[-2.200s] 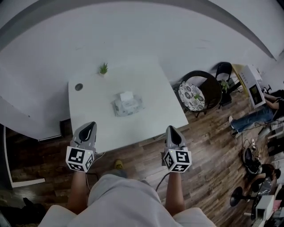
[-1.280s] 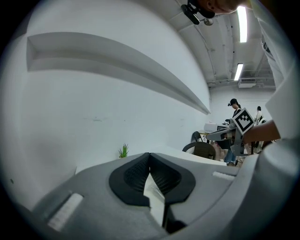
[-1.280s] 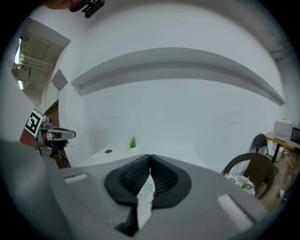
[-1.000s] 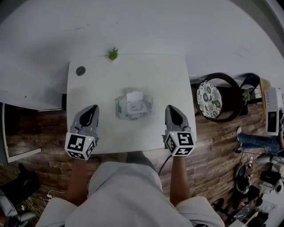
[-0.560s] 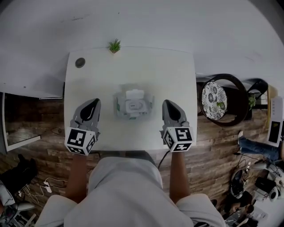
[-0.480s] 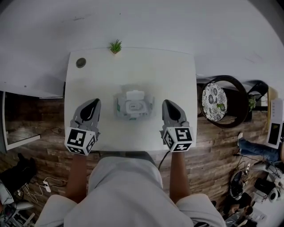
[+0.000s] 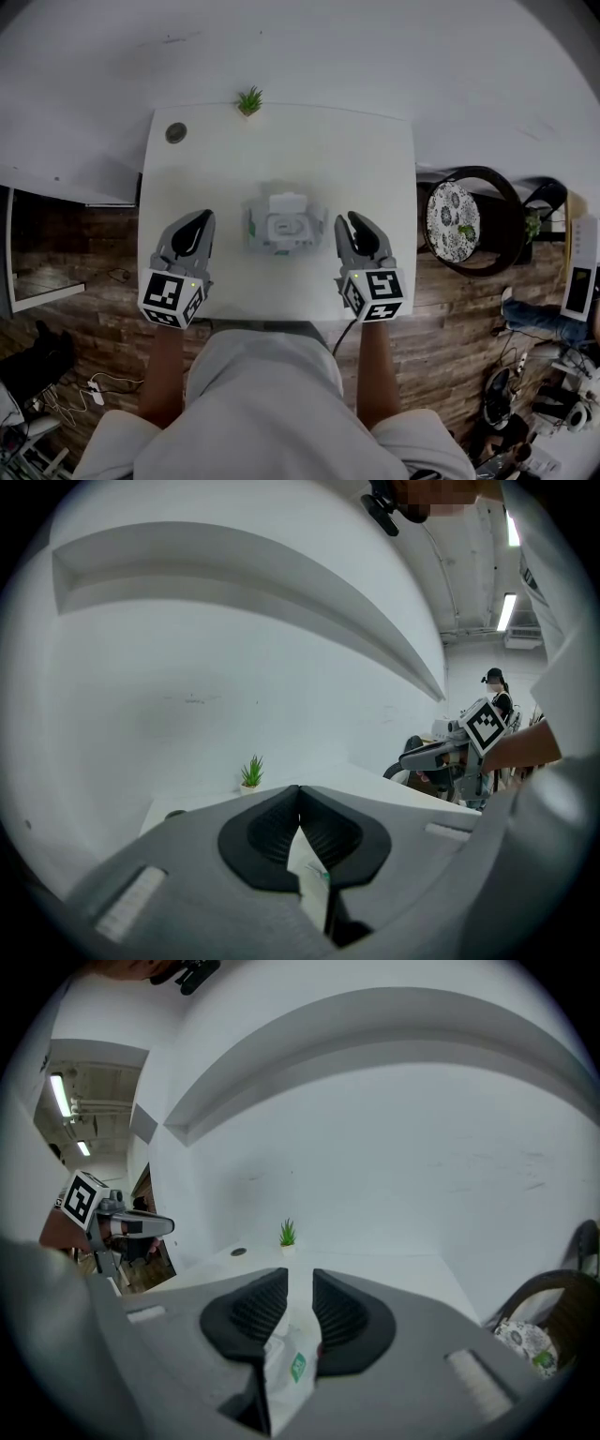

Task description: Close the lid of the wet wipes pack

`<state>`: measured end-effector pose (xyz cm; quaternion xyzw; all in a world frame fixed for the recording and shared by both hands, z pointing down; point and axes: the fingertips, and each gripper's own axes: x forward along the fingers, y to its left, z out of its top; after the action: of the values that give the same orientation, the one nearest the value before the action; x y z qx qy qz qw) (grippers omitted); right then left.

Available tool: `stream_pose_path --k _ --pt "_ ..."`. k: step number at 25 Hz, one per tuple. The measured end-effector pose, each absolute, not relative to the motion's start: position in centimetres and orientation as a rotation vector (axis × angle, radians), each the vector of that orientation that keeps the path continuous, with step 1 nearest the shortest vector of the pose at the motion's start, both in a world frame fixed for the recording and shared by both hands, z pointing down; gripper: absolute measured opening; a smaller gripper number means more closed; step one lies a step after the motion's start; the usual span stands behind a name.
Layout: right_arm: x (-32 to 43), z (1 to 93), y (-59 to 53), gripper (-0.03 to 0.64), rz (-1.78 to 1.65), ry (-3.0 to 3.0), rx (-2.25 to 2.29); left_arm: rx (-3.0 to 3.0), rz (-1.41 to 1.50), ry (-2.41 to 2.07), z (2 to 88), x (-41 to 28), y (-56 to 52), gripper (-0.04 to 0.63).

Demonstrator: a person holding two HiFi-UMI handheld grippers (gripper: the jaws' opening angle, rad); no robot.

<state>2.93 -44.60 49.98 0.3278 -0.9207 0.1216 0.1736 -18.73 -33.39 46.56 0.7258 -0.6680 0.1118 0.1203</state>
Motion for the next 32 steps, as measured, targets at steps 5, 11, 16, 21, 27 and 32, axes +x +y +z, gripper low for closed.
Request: stream_pose_path --k 5,11,16,21,27,32 --pt "2.5 50.1 -44.8 0.11 0.334 -2.615 0.881 2.112 0.331 -1.959 46.6 -18.8 -33.3 -0.002" --pt "0.1 51.3 -45.3 0.11 0.296 -2.609 0.696 2.065 0.348 -1.973 47.4 -19.5 -33.1 -0.002" --pt "-2.6 53.4 -45.4 0.11 0.268 -2.582 0.475 1.994 0.369 -1.981 49.0 -20.3 -32.7 -0.002" --pt "-5.0 55.8 -45.9 0.11 0.193 -2.545 0.247 1.976 0.4 -1.954 50.9 -20.2 -33.3 -0.002" --pt "-7.2 58.1 -46.4 0.11 0.153 -2.488 0.05 1.947 0.425 -1.917 53.3 -19.5 -33.4 -0.002" --pt "-8.9 59.7 -45.6 0.11 0.134 -2.428 -0.113 1.924 0.408 -1.898 54.8 -19.6 -33.8 -0.002"
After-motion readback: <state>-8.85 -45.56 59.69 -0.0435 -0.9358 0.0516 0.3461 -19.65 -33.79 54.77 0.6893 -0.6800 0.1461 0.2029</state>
